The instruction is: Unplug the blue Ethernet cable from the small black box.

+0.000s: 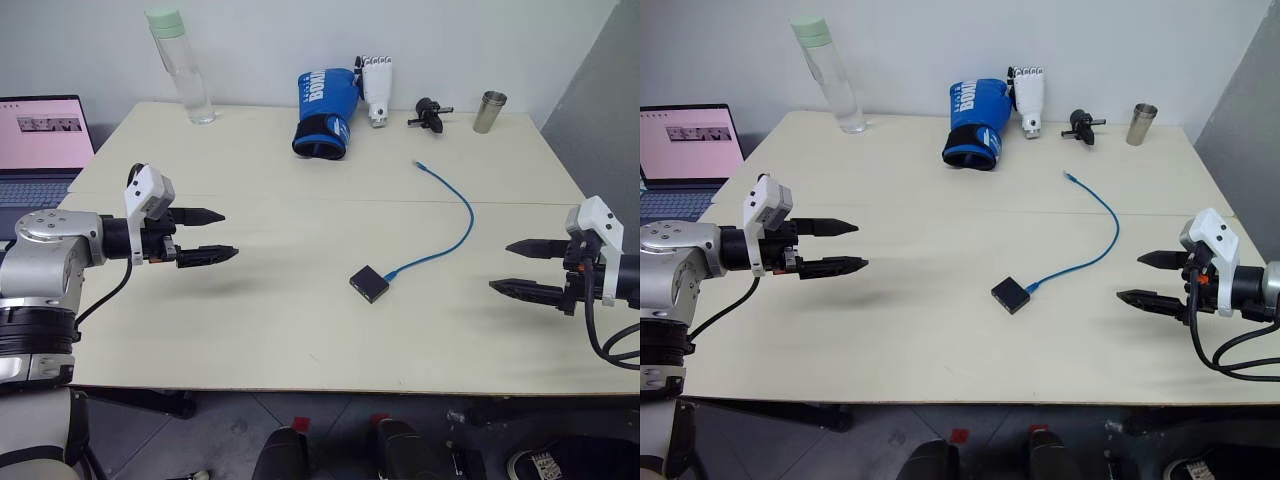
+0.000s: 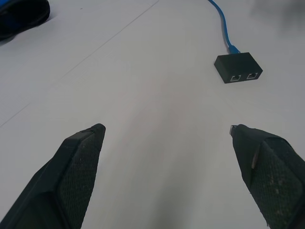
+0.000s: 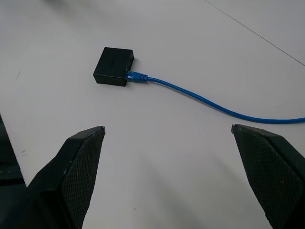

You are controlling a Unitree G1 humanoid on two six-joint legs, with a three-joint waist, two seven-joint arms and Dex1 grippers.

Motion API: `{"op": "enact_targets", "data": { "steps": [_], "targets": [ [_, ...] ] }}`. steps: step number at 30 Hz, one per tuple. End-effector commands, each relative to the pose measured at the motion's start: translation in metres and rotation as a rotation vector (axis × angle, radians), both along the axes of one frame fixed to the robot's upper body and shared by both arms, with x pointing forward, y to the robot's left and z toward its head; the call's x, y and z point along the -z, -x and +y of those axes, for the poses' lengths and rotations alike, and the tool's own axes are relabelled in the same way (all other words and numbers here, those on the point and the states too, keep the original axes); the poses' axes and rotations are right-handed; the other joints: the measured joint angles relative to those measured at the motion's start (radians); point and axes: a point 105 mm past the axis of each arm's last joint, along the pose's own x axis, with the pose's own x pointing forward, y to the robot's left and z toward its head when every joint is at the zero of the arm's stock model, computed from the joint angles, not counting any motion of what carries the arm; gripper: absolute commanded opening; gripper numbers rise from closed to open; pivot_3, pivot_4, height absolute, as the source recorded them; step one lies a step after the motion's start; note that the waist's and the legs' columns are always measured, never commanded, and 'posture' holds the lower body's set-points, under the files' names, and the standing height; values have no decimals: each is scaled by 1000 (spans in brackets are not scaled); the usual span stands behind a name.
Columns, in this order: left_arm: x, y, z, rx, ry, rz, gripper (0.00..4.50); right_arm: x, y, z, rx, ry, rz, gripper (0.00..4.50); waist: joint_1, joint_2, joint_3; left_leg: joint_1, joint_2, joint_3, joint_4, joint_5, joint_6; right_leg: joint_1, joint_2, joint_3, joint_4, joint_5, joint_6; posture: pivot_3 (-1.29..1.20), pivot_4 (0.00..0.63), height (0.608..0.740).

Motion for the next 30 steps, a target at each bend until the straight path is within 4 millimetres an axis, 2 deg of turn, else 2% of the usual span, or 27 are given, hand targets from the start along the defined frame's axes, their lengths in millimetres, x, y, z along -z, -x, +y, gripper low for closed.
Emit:
{"op": "enact_targets", "data": {
  "steps": [1,3,6,8,11,13,16,20,23,30],
  "targets": [
    [-6,7,-14,65,9,-24,4473,-10,-2,3,-20,8,-49,4500,0,0,0,0,0,0,0,0,0,0,0,0,0,0,0,0,150,740],
    [-8,9,-21,79,30,-34,4473,-8,-1,6,-37,11,-46,4500,0,0,0,0,0,0,0,0,0,0,0,0,0,0,0,0,150,740],
    [1,27,-51,187,28,-60,4473,8,-2,22,-158,60,-44,4500,0,0,0,0,0,0,0,0,0,0,0,1,0,0,0,0,150,740],
    [3,35,-62,223,37,-67,4473,14,-3,29,-220,84,-46,4500,-2,0,0,0,0,0,0,0,0,0,-1,0,0,0,0,0,150,740],
    [14,48,-74,218,42,-95,4473,27,-20,49,-399,162,-113,4500,-1,0,0,0,0,0,0,0,0,0,0,0,0,0,0,0,150,740],
    [19,51,-75,163,67,-100,4473,33,-33,60,-482,181,-137,4500,-23,0,0,4,1,3,0,0,0,2,0,4,-1,0,0,0,150,740],
    [27,62,-76,110,74,-109,4473,43,-52,72,-597,251,-177,4500,-26,-1,2,5,1,3,0,0,0,3,1,4,0,0,0,0,150,740],
    [39,79,-83,93,75,-90,4473,56,-67,82,-684,305,-189,4500,-24,-1,2,3,1,2,-1,0,0,1,-1,3,0,0,0,0,150,740],
    [47,90,-84,69,71,-83,4473,64,-82,86,-693,334,-189,4500,-21,-1,2,3,1,2,-1,0,0,2,-4,2,0,0,0,0,150,740],
    [52,97,-84,9,88,-69,4473,68,-107,97,-641,371,-159,4500,-18,-1,2,4,1,2,0,0,0,3,-5,2,1,1,-1,0,150,740]
  ]
}}
